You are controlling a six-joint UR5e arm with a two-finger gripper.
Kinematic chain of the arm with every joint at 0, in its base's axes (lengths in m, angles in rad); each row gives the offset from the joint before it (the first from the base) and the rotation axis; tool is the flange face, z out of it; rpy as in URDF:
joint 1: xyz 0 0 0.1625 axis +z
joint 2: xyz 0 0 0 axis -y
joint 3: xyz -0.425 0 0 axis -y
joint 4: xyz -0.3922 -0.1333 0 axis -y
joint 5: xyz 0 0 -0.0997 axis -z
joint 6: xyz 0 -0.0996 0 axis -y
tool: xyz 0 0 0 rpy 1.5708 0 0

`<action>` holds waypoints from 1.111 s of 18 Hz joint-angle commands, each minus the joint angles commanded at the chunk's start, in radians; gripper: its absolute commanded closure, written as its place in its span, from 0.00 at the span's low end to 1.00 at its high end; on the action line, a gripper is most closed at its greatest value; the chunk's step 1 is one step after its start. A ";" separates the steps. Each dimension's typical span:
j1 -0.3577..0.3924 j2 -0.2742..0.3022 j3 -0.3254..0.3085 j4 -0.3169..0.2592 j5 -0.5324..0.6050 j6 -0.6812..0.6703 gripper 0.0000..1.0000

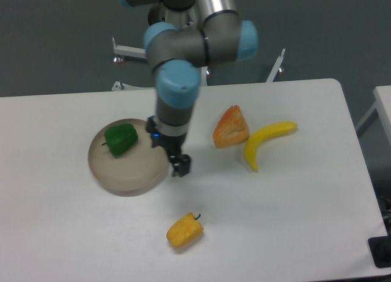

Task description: Place the green pepper on the plate

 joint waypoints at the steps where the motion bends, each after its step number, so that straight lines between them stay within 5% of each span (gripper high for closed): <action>1: 0.018 -0.012 0.011 0.000 0.000 0.011 0.00; 11: 0.118 -0.014 0.012 -0.014 0.138 0.308 0.00; 20: 0.180 0.038 -0.051 -0.034 0.141 0.342 0.00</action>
